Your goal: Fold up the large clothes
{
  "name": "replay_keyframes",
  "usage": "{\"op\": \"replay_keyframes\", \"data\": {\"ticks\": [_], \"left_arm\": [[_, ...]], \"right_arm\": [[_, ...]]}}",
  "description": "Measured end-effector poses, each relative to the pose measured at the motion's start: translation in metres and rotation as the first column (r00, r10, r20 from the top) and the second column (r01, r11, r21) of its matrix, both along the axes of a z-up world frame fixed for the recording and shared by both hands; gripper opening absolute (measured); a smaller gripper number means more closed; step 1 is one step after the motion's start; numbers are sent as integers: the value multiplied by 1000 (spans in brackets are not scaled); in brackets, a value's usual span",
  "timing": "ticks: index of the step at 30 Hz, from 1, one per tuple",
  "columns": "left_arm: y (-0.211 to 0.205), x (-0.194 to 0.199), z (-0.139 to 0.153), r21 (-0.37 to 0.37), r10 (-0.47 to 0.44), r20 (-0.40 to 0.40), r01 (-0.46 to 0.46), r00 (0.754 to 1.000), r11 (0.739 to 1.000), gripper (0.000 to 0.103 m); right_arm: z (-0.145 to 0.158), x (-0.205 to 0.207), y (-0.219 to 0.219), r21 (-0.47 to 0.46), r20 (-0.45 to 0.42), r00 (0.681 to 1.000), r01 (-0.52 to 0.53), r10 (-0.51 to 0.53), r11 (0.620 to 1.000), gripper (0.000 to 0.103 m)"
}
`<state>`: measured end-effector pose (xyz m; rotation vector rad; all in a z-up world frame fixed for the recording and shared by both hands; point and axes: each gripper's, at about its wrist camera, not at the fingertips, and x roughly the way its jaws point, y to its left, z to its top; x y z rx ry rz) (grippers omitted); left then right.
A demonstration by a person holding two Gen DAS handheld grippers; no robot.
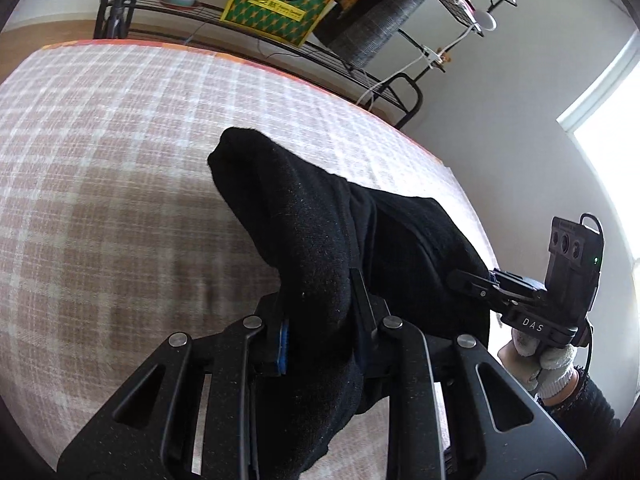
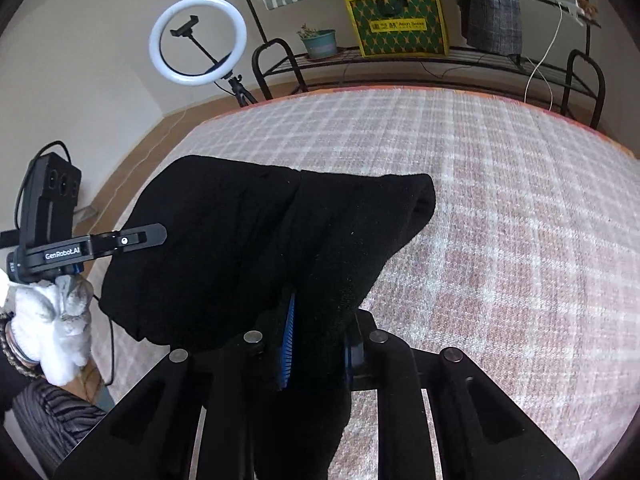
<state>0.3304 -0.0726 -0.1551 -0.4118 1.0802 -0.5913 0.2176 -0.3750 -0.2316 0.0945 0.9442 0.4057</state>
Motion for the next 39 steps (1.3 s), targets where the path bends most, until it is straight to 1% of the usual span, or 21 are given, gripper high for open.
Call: {"op": "replay_keyframes", "data": {"ticks": [3, 8, 13, 20, 23, 26, 32, 35, 36, 37, 39], "left_arm": [[-19, -4, 6, -3, -36, 8, 36, 999, 999, 22], [-60, -8, 14, 1, -108, 44, 109, 993, 994, 22], [-102, -3, 15, -28, -140, 52, 141, 989, 990, 22], [-186, 7, 21, -46, -208, 86, 212, 974, 976, 21], [-221, 20, 23, -63, -225, 98, 232, 969, 971, 21], [-256, 37, 25, -71, -244, 118, 253, 963, 965, 21], [-328, 74, 26, -87, -261, 175, 279, 949, 956, 21], [-364, 97, 24, -87, -265, 213, 288, 940, 954, 21], [-373, 104, 23, -87, -264, 221, 289, 939, 953, 21], [-385, 113, 20, -87, -264, 235, 291, 936, 953, 21], [-410, 129, 14, -77, -278, 265, 308, 923, 948, 21]], "right_arm": [[11, -6, -2, -38, 25, 1000, -1, 2, 999, 16], [27, -14, -23, -48, 61, 998, 24, -21, 999, 15], [34, -22, -57, -78, 74, 996, 64, -58, 995, 14], [47, -30, -115, -132, 108, 987, 134, -120, 982, 14], [54, -26, -144, -145, 124, 980, 175, -158, 974, 14], [61, -19, -170, -173, 149, 972, 208, -183, 963, 14], [81, 10, -218, -257, 207, 954, 265, -215, 929, 11], [88, 32, -243, -272, 231, 943, 298, -239, 915, 9], [90, 39, -253, -279, 241, 939, 310, -247, 909, 6], [92, 47, -261, -289, 253, 934, 323, -254, 901, 6], [94, 62, -278, -285, 275, 924, 342, -266, 895, 6]]}}
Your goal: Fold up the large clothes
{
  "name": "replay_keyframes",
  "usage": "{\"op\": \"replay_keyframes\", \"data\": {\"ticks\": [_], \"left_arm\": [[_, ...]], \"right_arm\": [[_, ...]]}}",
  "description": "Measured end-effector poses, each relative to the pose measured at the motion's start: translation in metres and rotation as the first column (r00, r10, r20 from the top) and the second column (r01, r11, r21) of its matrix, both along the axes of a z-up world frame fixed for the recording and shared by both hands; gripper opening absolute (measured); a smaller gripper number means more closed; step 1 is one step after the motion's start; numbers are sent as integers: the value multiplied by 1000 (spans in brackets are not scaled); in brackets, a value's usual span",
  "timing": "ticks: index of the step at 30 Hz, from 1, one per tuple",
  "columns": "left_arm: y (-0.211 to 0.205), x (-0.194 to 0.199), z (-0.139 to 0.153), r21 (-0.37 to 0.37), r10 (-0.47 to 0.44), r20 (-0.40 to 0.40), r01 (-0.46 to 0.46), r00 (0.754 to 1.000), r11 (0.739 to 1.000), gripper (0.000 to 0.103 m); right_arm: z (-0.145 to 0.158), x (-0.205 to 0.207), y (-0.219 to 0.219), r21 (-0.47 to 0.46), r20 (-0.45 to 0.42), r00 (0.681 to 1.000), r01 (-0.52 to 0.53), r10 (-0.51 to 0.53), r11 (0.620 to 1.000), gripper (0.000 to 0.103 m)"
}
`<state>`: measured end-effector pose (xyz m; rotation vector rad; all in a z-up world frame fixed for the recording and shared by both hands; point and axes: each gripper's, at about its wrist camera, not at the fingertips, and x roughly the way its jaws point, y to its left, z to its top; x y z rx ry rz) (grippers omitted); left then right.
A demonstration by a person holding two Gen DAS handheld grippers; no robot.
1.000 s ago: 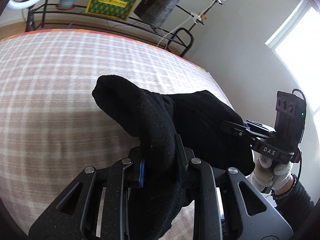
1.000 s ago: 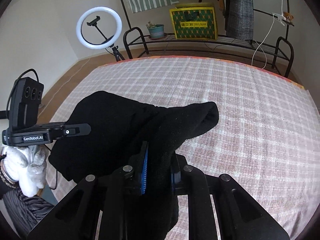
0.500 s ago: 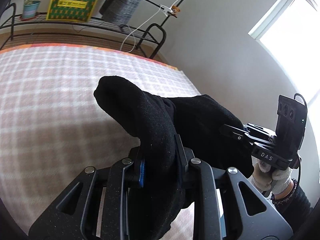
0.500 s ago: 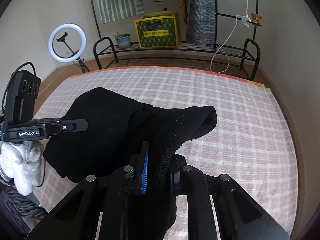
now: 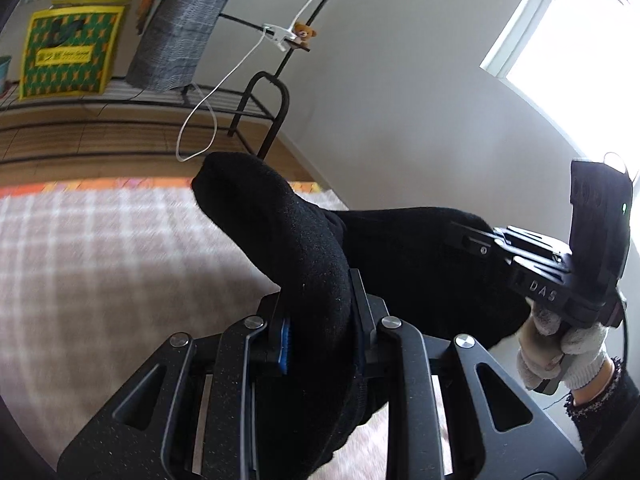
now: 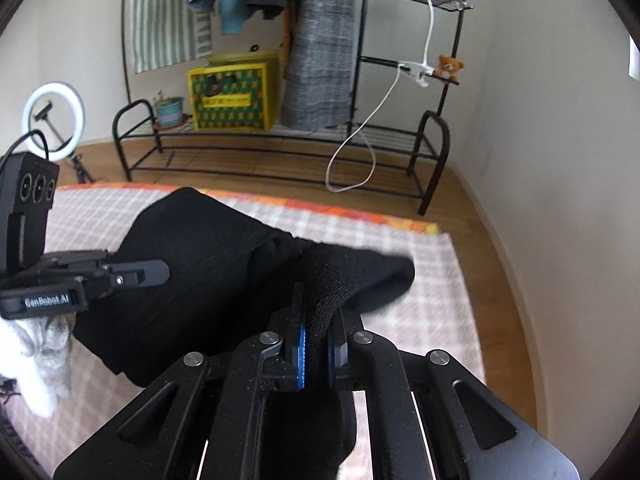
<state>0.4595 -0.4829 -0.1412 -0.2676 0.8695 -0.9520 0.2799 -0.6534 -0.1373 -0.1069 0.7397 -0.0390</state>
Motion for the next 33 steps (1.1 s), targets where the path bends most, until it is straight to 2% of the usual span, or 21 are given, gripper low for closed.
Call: {"op": "replay_keyframes", "data": {"ticks": [2, 4, 6, 8, 11, 13, 14, 15, 17, 18, 20, 21, 22, 23, 24, 28, 30, 31, 32, 33], "left_arm": [[-23, 14, -13, 25, -12, 23, 12, 1000, 1000, 21], [-43, 28, -35, 87, -6, 1, 6, 1000, 996, 21], [-42, 38, -49, 92, 1, -25, 1, 1000, 996, 21], [-34, 49, -54, 82, 6, -33, -3, 999, 997, 21], [-17, 73, -64, 38, 24, -144, -19, 989, 999, 21], [-9, 78, -68, 45, 24, -150, -17, 988, 999, 21], [-7, 78, -69, 49, 21, -148, -14, 989, 999, 21], [-7, 77, -70, 57, 16, -147, -8, 989, 998, 21], [-7, 75, -71, 72, 18, -143, -8, 990, 997, 21], [-7, 75, -73, 77, 19, -146, -7, 989, 997, 21], [-6, 74, -73, 79, 21, -145, -10, 989, 997, 21], [-6, 75, -74, 82, 23, -146, -11, 989, 997, 21], [-6, 74, -74, 85, 22, -145, -10, 989, 996, 21], [-7, 74, -74, 93, 22, -138, -9, 990, 996, 21], [-6, 73, -73, 96, 22, -135, -9, 991, 995, 21], [-4, 71, -76, 107, 25, -134, -11, 991, 994, 21], [-4, 71, -75, 111, 24, -136, -9, 990, 994, 21], [-5, 72, -75, 116, 20, -136, -4, 990, 993, 21], [-6, 72, -75, 118, 18, -136, -2, 991, 993, 21], [-6, 73, -75, 121, 15, -134, 1, 991, 993, 21]], "right_arm": [[0, 15, -15, 12, 13, 1000, 2, -2, 1000, 6], [-12, 32, -33, 22, 3, 1000, 11, -11, 1000, 6], [-37, 45, -51, 102, -81, 997, -1, 9, 995, 7], [-57, 42, -69, 192, -116, 993, 40, -17, 981, 10], [-87, 25, -101, 393, -153, 986, 128, -72, 911, 15], [-106, 7, -120, 589, -152, 986, 151, -75, 794, 16], [-111, 1, -124, 629, -146, 987, 150, -74, 763, 16], [-117, -9, -125, 652, -143, 987, 150, -74, 743, 16], [-126, -22, -123, 673, -164, 985, 158, -63, 723, 22], [-131, -25, -122, 675, -185, 982, 160, -44, 720, 26], [-133, -29, -120, 654, -200, 979, 169, -46, 737, 28], [-130, -32, -118, 662, -190, 981, 153, -33, 733, 27], [-126, -34, -116, 667, -181, 983, 137, -18, 732, 12], [-121, -31, -114, 662, -183, 983, 129, -9, 739, 5], [-118, -31, -114, 677, -186, 983, 127, 2, 725, 6], [-94, -43, -122, 846, -36, 999, 23, 14, 532, 6], [-105, -47, -134, 902, -35, 999, 34, -6, 430, 6], [-115, -46, -139, 886, -90, 995, 96, -35, 455, 8], [-124, -48, -141, 850, -147, 987, 156, -58, 503, 10], [-131, -49, -139, 796, -199, 978, 202, -69, 570, 10]]}}
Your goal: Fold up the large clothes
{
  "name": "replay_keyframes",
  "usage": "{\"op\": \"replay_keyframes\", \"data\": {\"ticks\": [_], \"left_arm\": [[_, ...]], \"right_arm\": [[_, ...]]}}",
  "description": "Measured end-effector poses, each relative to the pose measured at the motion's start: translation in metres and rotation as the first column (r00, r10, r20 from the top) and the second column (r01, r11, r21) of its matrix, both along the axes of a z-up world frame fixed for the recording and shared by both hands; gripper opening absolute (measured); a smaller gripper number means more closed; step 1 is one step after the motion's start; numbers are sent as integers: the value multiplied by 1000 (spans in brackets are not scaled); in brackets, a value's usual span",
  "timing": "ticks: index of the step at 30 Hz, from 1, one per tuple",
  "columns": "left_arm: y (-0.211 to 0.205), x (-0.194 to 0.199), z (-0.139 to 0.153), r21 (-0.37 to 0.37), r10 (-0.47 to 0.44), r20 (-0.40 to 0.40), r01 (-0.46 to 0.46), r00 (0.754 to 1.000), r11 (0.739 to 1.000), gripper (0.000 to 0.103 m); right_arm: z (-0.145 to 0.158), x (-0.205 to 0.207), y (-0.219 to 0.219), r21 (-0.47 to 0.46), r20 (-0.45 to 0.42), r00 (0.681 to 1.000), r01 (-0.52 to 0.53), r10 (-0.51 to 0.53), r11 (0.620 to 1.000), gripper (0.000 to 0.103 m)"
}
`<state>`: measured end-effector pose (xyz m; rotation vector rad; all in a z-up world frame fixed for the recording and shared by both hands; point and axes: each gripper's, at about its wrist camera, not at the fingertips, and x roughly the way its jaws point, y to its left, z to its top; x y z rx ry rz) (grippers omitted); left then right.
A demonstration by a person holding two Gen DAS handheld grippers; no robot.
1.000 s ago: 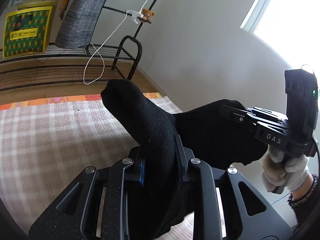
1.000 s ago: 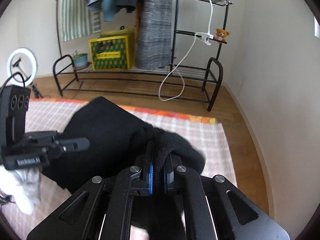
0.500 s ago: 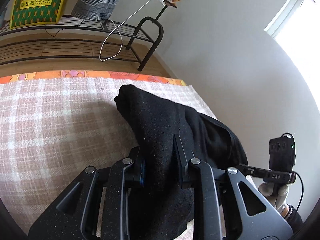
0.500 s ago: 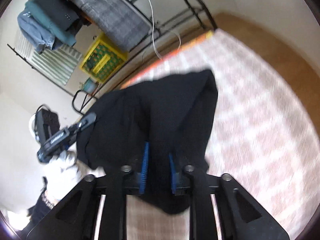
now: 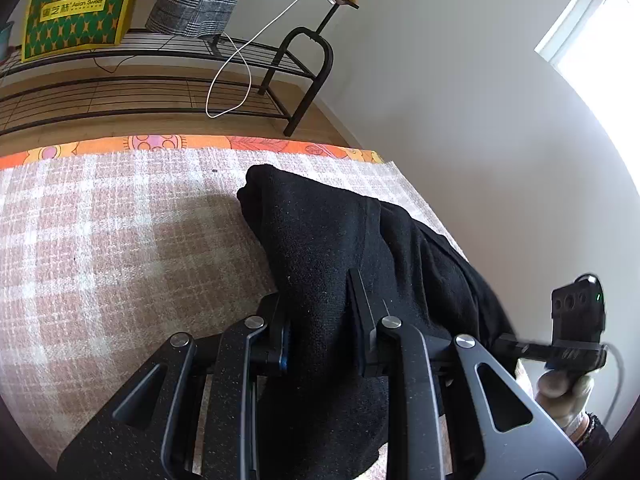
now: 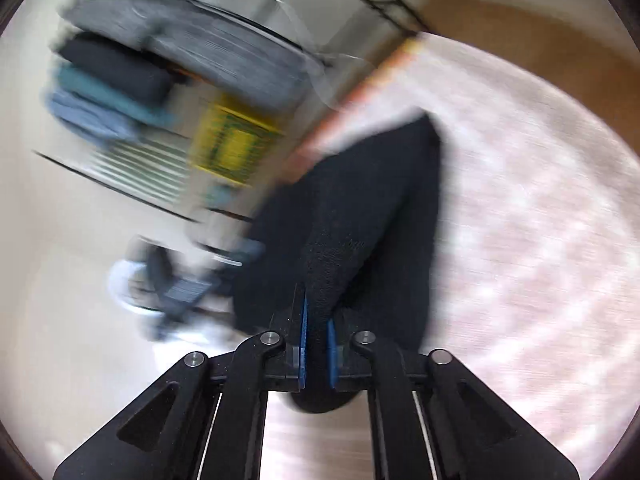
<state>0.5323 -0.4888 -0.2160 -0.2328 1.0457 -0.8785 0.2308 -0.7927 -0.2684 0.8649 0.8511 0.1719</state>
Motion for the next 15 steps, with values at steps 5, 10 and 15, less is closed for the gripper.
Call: {"op": "replay_keyframes", "data": {"ticks": [5, 10, 15], "left_arm": [[1, 3, -2, 1, -1, -9, 1, 1000, 1000, 22], [-1, 3, -5, 9, 7, -22, -6, 1000, 1000, 22], [-2, 2, -7, 23, 5, -22, -5, 1000, 1000, 22]], "right_arm": [[17, -12, 14, -267, 1, 996, -88, 92, 960, 32], [25, -5, -27, -192, 79, 997, 15, 0, 981, 65], [-13, 38, -39, -70, -33, 997, 70, -72, 995, 65]]}}
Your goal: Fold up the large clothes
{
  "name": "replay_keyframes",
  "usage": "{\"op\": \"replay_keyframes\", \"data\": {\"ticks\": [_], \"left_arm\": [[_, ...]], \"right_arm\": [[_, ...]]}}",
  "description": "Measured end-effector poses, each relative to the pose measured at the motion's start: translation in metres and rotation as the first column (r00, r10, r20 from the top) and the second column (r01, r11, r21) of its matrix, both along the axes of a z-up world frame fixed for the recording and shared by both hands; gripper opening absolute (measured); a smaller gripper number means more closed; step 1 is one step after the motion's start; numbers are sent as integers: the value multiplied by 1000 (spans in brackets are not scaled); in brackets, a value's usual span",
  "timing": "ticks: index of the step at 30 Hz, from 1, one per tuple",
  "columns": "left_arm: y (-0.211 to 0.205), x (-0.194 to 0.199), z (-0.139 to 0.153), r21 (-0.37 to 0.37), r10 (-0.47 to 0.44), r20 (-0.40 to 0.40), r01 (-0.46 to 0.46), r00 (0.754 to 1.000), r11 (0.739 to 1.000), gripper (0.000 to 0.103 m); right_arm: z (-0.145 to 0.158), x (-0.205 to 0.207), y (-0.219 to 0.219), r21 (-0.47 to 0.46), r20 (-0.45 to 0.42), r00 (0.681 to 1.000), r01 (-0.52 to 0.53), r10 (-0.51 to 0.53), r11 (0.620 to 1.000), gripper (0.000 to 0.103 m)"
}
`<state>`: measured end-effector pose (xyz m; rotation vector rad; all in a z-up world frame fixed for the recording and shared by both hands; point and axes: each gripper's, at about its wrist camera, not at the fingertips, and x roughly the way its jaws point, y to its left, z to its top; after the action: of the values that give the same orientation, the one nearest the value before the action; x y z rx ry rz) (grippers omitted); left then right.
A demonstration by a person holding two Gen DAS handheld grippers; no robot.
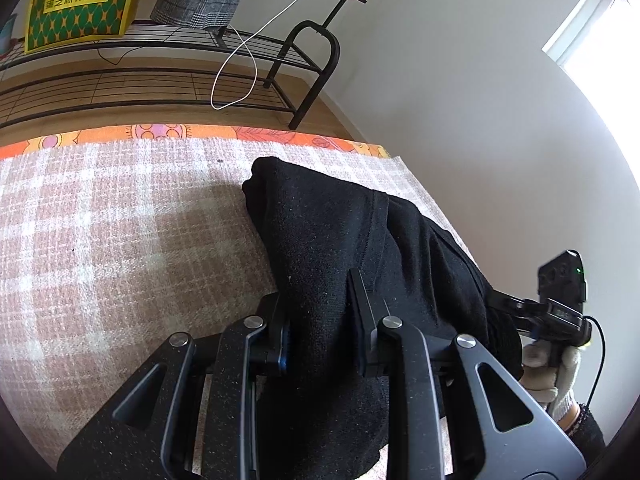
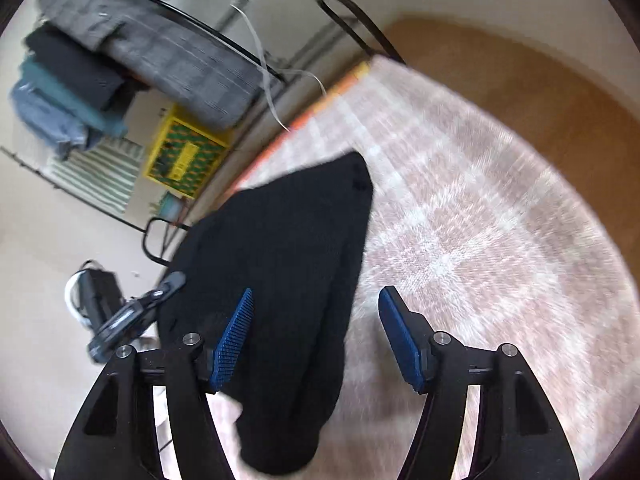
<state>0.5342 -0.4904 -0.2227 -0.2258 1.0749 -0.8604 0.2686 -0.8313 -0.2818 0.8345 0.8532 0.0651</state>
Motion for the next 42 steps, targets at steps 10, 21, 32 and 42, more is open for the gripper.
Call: {"op": "replay_keyframes", "data": {"ticks": [10, 21, 32, 42], "left_arm": [[-17, -19, 26, -29, -6, 104, 9, 995, 1000, 21], [-46, 10, 29, -51, 125, 132, -119, 983, 992, 11], [-32, -1, 39, 3, 66, 168, -68, 984, 998, 21], [39, -69, 69, -44, -5, 102, 10, 995, 999, 21]], "right_arm": [[40, 38, 66, -382, 22, 992, -106, 124, 918, 15], [105, 92, 57, -644, 95, 987, -41, 133, 764, 16], [90, 85, 2, -656, -6, 997, 51, -72, 753, 57], [102, 35, 65, -630, 34, 980, -133, 198, 765, 47]]}}
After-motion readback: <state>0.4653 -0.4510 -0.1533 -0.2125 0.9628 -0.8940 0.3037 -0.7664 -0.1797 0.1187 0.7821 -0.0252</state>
